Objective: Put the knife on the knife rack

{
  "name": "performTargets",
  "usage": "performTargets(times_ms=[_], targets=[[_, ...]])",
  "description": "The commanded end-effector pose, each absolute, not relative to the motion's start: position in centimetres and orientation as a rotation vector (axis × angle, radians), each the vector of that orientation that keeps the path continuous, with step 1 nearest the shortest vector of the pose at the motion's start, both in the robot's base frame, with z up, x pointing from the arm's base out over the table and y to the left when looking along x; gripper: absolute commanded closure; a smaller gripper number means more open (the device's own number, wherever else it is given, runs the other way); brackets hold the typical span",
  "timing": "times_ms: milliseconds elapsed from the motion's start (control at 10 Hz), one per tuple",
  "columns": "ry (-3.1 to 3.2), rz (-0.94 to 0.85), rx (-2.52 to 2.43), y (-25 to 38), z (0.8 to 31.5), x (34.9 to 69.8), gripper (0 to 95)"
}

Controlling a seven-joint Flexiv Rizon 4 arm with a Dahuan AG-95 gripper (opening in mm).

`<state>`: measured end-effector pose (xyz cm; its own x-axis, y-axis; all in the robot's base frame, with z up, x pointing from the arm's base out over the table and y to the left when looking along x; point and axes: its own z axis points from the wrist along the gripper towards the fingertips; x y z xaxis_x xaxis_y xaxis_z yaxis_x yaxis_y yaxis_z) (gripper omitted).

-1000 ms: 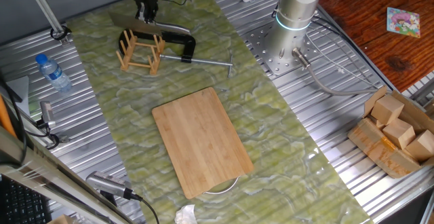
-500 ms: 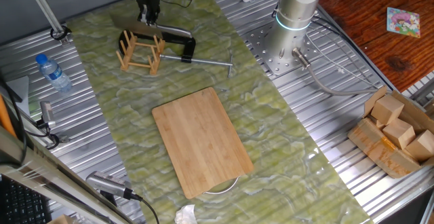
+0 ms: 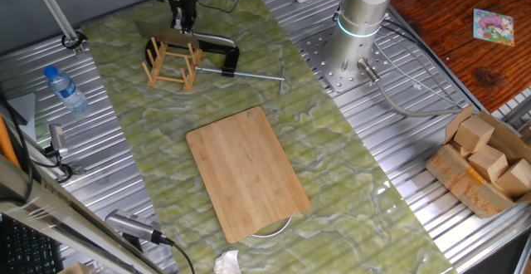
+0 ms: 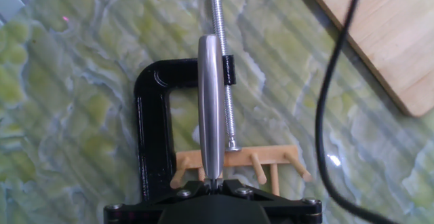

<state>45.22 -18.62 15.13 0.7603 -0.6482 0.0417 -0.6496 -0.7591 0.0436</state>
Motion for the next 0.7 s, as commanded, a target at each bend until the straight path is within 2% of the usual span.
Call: performTargets(times_ms=[100, 700], targets=[[-1.066, 0.034, 2.911, -18.7, 14.8, 45.6, 95.0], [-1.079, 0.045, 2.923, -18.9, 13.3, 45.5, 95.0]])
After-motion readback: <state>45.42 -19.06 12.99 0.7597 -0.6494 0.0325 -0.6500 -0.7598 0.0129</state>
